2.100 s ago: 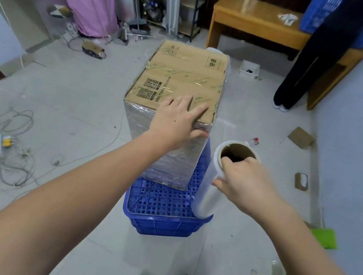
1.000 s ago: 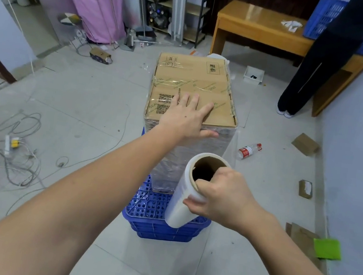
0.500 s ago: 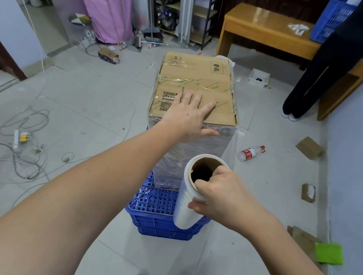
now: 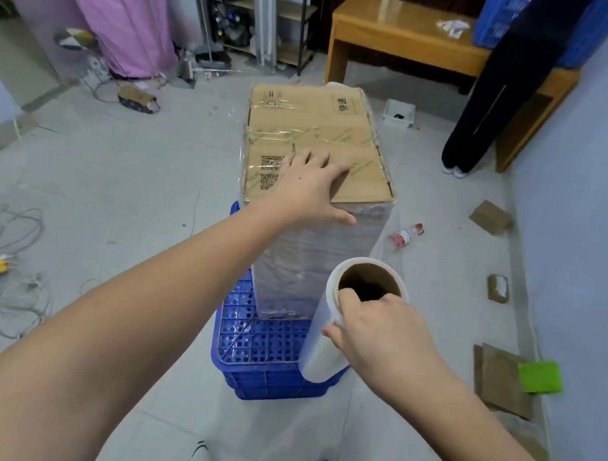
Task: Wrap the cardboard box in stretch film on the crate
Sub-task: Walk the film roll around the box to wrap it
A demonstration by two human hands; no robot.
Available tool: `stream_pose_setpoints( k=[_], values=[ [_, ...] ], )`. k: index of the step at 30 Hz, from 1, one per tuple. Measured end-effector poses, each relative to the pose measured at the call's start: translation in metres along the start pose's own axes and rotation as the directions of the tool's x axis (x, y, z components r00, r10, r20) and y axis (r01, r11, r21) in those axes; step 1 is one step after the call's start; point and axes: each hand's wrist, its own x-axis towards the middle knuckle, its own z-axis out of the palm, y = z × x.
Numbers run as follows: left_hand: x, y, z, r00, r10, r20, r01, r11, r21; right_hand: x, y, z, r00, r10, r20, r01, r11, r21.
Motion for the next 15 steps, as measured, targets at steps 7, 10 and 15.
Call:
stream_pose_setpoints(
  k=[7,10,15],
  values=[
    [-0.009,-0.052,-0.038,0.909,0.345,0.234,-0.342,0.938,-0.053,0.008,-0.028,0.0,0.956,0.294,0.009,-0.294,0.955,0.044],
    [-0.012,-0.093,-0.045,0.851,0.476,0.221,-0.475,0.878,-0.062,0.019,-0.039,0.001,0.908,0.417,-0.038,-0.417,0.909,0.008],
    [-0.015,-0.125,-0.027,0.777,0.608,0.162,-0.625,0.776,0.083,0.03,-0.055,0.001,0.8,0.59,-0.107,-0.596,0.803,-0.029]
  ],
)
